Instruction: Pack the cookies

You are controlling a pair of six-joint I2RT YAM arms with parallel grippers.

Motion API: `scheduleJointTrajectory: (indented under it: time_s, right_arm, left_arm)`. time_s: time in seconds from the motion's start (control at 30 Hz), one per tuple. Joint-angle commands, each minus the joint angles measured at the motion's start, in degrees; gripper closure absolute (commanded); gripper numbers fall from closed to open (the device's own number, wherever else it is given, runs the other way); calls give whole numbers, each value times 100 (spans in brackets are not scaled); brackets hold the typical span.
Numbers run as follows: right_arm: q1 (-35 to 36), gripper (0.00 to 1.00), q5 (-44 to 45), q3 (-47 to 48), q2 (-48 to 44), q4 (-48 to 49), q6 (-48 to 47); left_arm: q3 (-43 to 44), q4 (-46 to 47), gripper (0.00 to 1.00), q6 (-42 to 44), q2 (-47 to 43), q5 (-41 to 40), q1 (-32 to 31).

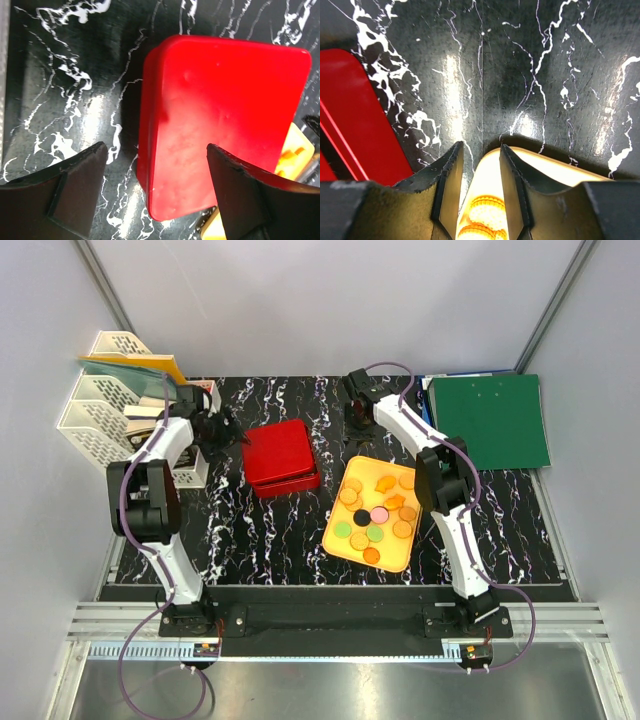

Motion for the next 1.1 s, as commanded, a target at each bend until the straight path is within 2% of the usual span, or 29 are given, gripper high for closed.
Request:
scheduleJointTrajectory:
  time_s: [0.0, 0.43, 0.9, 1.07]
  right_arm:
    - [13, 58, -103, -37, -440, 160, 47]
    - [13, 63, -156, 24, -282, 195, 56]
    - [13, 63, -349, -20, -273, 213, 47]
    - [13, 59, -428, -46, -387, 248, 47]
  left_arm:
    - [156, 106, 21, -245, -152, -683, 18]
    - [569, 1, 32, -167, 393, -1026, -579]
    - [648, 53, 33, -79, 482, -763, -1019]
    - [622, 124, 34, -88, 438, -649, -1151]
